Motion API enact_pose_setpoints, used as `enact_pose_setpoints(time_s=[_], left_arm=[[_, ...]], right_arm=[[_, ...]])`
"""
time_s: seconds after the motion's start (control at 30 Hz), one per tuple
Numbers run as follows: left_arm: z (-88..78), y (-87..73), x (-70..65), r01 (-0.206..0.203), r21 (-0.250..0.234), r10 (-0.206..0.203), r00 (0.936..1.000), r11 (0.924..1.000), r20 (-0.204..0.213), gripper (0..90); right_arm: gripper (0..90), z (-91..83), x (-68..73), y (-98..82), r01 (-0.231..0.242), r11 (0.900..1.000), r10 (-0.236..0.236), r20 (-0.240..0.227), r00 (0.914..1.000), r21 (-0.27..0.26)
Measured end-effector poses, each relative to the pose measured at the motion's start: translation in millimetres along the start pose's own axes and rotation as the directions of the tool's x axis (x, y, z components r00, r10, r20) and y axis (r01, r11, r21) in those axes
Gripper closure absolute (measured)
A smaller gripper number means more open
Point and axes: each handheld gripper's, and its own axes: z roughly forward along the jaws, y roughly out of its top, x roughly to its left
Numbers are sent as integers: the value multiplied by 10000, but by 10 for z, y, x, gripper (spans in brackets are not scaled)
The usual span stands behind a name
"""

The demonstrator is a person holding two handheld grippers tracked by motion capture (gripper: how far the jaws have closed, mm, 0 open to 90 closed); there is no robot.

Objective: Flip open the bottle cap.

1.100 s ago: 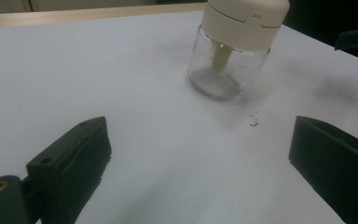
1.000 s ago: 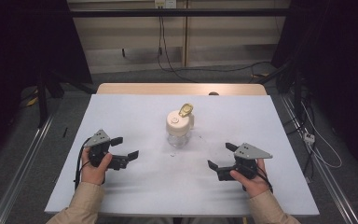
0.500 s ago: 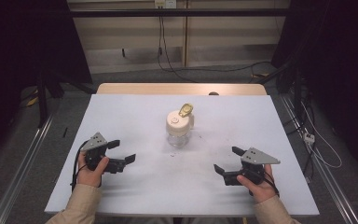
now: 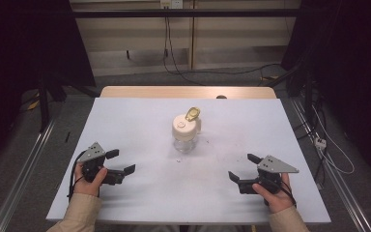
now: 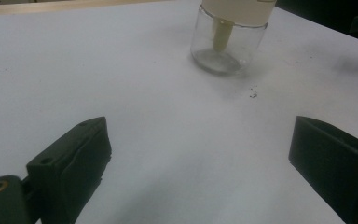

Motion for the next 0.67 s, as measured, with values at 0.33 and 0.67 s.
enact_pose_setpoints(time_s=[0.33,0.67], left_arm=[[-69,-65,29,71,-2,-71,9999,10000,-102,48],[-59,-64,30,8,69,-7,9999,10000,-142,48]], right_arm=[[49,-30,7,-38,3,10000,-3,19,10000,99],[50,-11,8,-41,-3,9999,3,2,10000,126]])
